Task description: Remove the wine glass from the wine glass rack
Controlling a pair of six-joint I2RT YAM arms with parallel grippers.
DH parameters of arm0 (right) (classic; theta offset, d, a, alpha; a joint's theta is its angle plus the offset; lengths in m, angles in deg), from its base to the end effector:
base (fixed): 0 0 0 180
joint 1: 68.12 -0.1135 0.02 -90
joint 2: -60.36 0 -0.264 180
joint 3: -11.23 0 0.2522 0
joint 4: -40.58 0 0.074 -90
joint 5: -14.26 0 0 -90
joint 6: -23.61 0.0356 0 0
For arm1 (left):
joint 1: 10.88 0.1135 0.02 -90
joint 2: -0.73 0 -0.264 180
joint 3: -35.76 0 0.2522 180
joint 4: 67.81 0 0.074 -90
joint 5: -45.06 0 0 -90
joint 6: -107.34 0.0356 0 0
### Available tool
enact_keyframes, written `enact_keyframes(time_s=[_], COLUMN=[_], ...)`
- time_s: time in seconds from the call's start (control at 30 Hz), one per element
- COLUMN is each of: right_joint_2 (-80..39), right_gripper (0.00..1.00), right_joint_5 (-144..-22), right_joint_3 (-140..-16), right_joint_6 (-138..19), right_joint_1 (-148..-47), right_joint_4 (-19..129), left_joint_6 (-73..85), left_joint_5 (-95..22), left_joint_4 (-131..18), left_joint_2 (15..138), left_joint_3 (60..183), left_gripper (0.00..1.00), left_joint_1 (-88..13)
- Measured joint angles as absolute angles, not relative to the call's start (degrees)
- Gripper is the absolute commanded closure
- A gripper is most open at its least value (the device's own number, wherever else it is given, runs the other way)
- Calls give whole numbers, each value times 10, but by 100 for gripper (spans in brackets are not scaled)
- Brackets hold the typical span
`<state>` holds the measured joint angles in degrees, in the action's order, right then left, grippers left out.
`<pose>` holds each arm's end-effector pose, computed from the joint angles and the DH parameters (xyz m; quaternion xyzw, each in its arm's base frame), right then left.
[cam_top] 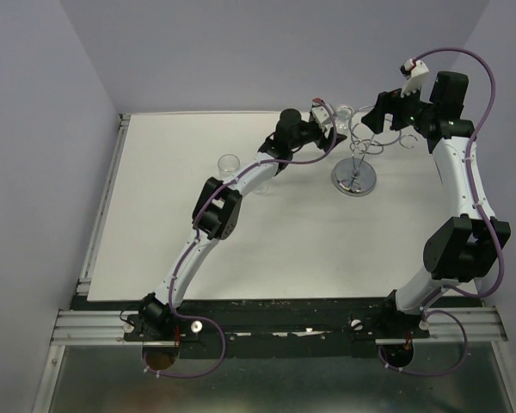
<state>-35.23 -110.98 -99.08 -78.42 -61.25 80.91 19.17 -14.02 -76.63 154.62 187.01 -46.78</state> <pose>0.3823 -0.0254 0.3958 -0.1974 0.7985 0.1693 0.5430 0.4858 -0.3742 0.2293 0.3959 0.5451 -0.3804 0.6336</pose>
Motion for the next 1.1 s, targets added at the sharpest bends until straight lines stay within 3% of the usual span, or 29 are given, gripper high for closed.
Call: enact_keyframes(time_s=[1.1], right_joint_2=[-352], right_gripper=[2], right_joint_5=[-1110], right_joint_3=[-993], right_joint_6=[-758], right_joint_1=[-612], right_joint_4=[797], left_joint_6=[191], left_joint_5=[-304], left_joint_4=[-765], left_joint_2=[1544], left_joint_3=[1865], left_gripper=[100], left_joint_1=[-464])
